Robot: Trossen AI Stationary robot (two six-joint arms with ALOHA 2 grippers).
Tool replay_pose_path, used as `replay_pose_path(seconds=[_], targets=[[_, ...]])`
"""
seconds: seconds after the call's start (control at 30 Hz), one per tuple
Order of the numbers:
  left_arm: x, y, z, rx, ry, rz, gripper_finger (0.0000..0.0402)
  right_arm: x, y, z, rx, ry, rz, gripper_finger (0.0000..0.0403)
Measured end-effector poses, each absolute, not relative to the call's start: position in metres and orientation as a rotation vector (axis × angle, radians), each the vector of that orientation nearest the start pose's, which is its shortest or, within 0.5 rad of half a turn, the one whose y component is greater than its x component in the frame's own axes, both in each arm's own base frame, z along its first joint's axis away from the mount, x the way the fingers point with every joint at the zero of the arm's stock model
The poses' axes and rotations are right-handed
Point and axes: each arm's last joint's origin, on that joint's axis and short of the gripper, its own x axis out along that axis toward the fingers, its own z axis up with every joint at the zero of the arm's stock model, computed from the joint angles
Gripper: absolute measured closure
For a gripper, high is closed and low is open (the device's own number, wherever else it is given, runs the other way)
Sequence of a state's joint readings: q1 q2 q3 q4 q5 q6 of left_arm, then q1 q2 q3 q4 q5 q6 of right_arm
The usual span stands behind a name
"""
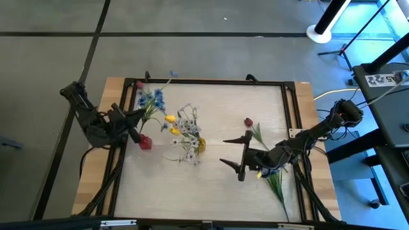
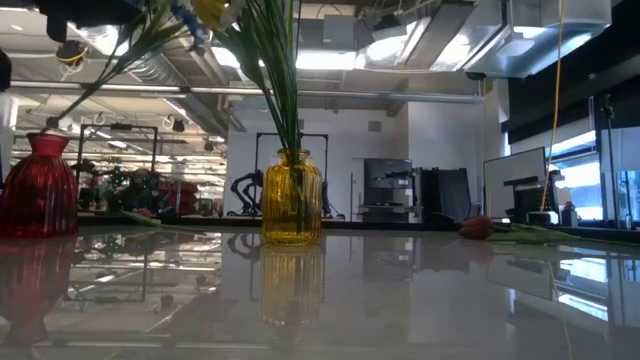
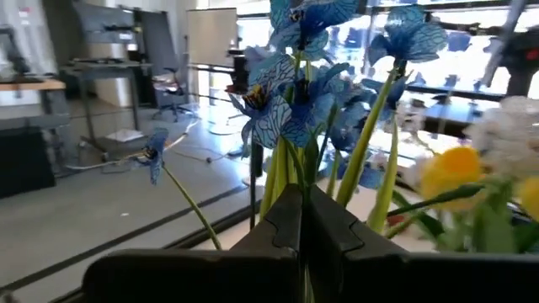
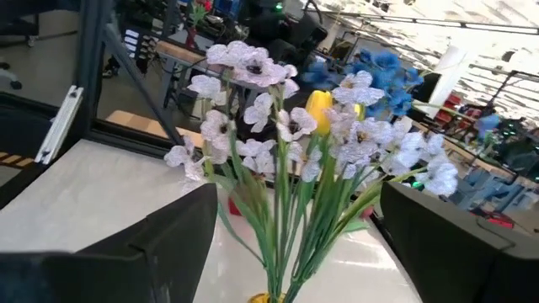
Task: Sort flowers into vase by color
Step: Put the top blue flowers into the red flower vase
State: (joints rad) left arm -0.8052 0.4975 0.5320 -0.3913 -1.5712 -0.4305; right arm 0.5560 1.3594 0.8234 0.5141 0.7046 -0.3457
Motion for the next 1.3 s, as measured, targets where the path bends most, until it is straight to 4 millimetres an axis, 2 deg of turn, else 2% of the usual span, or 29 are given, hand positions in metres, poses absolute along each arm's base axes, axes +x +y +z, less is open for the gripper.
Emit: replay_pose_path(seconds=[0.17, 0.33, 0.6, 0.97, 1.1, 1.3], targets=[[0.092, -0.043, 0.269, -0.108, -0.049, 0.845, 0.0402, 0.261, 0.141, 0.284, -0.374, 0.059, -0.105, 0.0072], [0.096, -0.046, 0.263, -0.118, -0.05, 0.84, 0.0402, 0.261, 0.141, 0.281, -0.392, 0.083, -0.1, 0.0072], [0.094, -0.057, 0.267, -0.107, 0.002, 0.668, 0.0401, 0.26, 0.141, 0.276, -0.42, 0.128, -0.095, 0.0072], [0.083, -0.056, 0.27, -0.023, 0.051, 0.527, 0.0384, 0.26, 0.141, 0.275, -0.379, 0.137, -0.097, 0.0072], [0.079, -0.052, 0.261, -0.045, 0.099, 0.47, 0.0383, 0.26, 0.141, 0.274, -0.379, 0.139, -0.097, 0.0072], [0.075, -0.049, 0.246, -0.172, 0.218, 0.367, 0.0382, 0.26, 0.141, 0.275, -0.376, 0.136, -0.098, 0.0072]])
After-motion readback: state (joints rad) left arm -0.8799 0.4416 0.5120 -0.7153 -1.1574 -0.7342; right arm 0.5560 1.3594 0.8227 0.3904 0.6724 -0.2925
